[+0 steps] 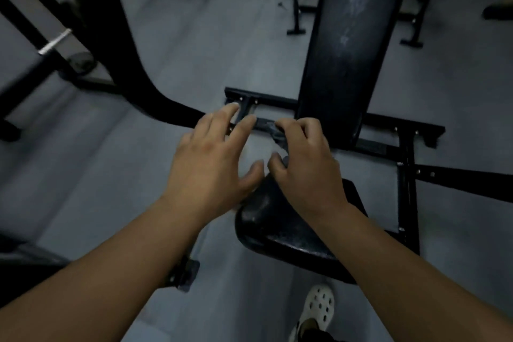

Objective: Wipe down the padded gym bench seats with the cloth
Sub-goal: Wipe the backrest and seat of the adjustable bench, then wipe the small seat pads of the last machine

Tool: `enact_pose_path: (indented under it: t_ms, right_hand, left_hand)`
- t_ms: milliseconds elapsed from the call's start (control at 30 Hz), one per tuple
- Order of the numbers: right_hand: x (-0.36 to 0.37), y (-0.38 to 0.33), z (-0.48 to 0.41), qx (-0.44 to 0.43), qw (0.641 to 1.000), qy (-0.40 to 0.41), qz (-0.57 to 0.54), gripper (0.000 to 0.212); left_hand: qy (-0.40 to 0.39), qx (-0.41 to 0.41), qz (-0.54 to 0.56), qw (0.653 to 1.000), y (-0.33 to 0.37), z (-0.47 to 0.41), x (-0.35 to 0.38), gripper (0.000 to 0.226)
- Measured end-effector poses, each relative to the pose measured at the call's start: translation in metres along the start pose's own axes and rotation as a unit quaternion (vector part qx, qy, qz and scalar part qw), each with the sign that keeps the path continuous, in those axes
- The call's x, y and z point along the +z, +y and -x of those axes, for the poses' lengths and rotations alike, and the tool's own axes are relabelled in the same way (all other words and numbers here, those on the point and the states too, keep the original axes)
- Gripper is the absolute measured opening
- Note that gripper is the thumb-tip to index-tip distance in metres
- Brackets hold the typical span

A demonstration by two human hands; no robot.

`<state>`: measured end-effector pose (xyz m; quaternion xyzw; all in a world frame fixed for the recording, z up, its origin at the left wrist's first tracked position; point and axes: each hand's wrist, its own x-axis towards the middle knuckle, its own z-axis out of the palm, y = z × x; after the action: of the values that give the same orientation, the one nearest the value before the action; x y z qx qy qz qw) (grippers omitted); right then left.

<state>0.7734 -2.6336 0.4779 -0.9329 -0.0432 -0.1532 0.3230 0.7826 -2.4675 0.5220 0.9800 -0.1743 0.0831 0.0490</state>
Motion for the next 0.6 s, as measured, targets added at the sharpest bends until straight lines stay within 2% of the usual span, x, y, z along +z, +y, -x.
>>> enact_pose_path:
  t_ms: [133,333,600]
  right_hand:
    - [-0.026,-0.088,0.003,-0.048,0.998,0.016,-0.025,0.051]
    - [-0.057,-0.226,-0.006,-0.184,0.978,0.033,-0.091,0.054]
    - [-0.073,-0.375,-0.005,-0.360,0.912,-0.010,-0.199,0.054]
  left_hand:
    - [0.069,-0.022,-0.050,0.996,-0.028,0.050,-0.088,0.069]
    - [0.157,-0.116,-0.139,0.971,-0.081,0.131,-0.207,0.069]
    - [0.202,-0.296,-0.261,0.896,-0.113,0.233,-0.330,0.070]
